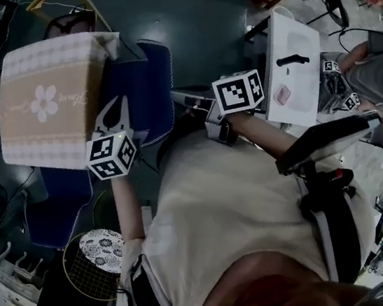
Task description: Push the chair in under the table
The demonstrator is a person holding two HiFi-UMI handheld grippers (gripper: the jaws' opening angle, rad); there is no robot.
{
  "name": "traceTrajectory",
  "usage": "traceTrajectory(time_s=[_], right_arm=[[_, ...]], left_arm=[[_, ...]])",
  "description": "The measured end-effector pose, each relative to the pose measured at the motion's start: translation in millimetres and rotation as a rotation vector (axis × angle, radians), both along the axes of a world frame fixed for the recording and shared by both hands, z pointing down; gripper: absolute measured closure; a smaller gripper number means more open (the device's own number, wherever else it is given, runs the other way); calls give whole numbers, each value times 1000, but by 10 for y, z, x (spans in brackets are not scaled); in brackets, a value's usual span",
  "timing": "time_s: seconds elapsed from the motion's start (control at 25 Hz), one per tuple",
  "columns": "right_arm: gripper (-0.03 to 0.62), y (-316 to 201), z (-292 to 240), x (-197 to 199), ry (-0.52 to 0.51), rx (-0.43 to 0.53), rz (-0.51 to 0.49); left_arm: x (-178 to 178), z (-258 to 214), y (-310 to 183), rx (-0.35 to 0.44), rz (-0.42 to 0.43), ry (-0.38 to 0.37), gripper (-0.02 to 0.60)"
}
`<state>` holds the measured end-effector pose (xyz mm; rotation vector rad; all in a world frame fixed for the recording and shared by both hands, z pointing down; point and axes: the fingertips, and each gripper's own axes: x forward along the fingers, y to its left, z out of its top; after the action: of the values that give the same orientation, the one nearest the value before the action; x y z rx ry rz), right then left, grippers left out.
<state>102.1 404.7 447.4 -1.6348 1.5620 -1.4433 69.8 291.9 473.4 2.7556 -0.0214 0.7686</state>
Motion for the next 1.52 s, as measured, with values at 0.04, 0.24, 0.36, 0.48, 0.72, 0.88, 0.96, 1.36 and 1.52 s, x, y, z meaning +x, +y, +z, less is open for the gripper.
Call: traceTrajectory(time_s=[0.04,0.24,0.36,0.48,0.72,0.88,0.96,1.36,1.52], right_arm=[[583,-14,-19,35,11,-9,1],[583,-57,2,188,48,-58,5],[583,-100,15,285,66,-69,-38],[583,-92,76,431,69,-70,-76],[583,-164,181,1067,50,-44,-145],[583,-18,200,1790,21,1,-144],[583,150,160,2173,-17,11,-140],[583,325,299,3529,-76,2,-93],[583,-52,357,3463,-103,-9,-138]], left_arm=[[49,-6,-20,-10,7,12,574],[171,19,-106,-60,12,44,574],[281,12,-88,-72,14,49,574],[459,-2,5,-44,51,32,574],[1043,82,-92,-49,-77,-25,574],[1688,75,76,-14,-100,-65,574],[2048,1,263,45,-93,-87,574],[3132,13,352,192,-122,-227,574],[3034,19,95,154,-163,-184,574]])
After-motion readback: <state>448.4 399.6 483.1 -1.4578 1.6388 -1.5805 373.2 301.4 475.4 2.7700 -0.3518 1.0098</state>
